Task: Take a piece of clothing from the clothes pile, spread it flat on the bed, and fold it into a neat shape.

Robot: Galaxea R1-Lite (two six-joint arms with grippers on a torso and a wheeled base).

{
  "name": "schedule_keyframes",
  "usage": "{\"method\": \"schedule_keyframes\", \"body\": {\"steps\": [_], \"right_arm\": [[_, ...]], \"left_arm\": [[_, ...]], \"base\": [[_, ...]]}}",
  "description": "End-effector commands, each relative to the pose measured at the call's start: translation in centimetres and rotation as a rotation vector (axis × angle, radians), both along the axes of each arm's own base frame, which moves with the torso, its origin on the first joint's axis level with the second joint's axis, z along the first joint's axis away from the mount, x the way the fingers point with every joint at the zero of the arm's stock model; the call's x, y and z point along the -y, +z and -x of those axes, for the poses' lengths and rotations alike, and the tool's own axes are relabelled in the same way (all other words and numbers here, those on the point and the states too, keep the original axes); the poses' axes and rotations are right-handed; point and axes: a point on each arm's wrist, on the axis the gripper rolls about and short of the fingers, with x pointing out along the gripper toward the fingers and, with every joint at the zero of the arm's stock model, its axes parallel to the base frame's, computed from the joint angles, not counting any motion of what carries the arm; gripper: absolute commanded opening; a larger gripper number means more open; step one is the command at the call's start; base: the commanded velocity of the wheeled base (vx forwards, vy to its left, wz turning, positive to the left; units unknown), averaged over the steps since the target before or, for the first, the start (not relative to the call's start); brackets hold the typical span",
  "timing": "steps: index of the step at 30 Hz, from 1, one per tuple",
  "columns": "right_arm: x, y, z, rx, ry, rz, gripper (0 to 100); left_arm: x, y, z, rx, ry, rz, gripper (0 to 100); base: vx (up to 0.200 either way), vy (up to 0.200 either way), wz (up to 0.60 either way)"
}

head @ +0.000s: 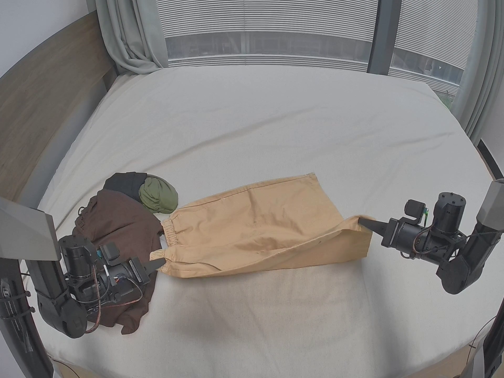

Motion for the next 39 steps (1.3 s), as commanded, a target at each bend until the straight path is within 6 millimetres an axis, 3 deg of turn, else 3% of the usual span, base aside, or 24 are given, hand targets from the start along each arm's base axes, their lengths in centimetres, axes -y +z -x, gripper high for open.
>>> {"method": "schedule_keyframes", "body": {"steps": [1, 19, 39], "right_arm": [[-0.1, 0.9, -1.4, 0.032, -0.002, -0.005, 0], [-0.8, 3.6, -6.6, 0.039, -0.005, -0.006, 0], [-2.8, 3.2, -12.1, 0.007, 0.021, 0.001, 0]], "left_arm": [[0.0, 0.3, -0.2, 0.015, 0.01, 0.002, 0], [0.3, 0.7, -1.1, 0.016, 0.079, 0.047, 0], [0.3, 0.2, -2.6, 0.015, 0.15, 0.075, 0]], "base": [[0.0, 0.0, 0.0], [0.0, 0.0, 0.0], [0.0, 0.0, 0.0]]}}
